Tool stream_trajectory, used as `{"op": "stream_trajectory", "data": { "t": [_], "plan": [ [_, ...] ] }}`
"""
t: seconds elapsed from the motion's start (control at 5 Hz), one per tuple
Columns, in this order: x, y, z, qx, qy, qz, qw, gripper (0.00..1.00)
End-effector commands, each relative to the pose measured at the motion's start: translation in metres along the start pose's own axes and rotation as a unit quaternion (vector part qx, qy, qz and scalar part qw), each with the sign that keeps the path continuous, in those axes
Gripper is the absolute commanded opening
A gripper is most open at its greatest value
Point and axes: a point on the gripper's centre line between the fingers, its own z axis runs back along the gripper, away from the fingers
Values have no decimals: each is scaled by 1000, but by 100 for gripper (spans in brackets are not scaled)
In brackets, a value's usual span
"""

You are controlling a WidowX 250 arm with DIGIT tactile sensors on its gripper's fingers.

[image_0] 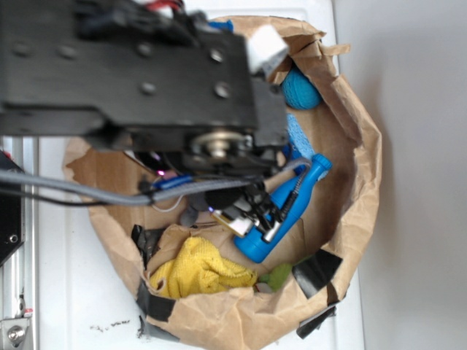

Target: Grab the yellow cloth.

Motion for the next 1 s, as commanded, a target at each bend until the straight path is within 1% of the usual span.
{"op": "stream_trajectory", "data": {
  "t": [0.0,0.4,0.6,0.8],
  "plan": [
    [-9,-9,11,-74,4,-49,996,100],
    [-9,-9,11,-74,4,-49,996,100],
    [-25,-10,-9,-45,9,-55,997,100],
    [-31,-5,-21,-21,-3,-58,998,100]
  ]
}}
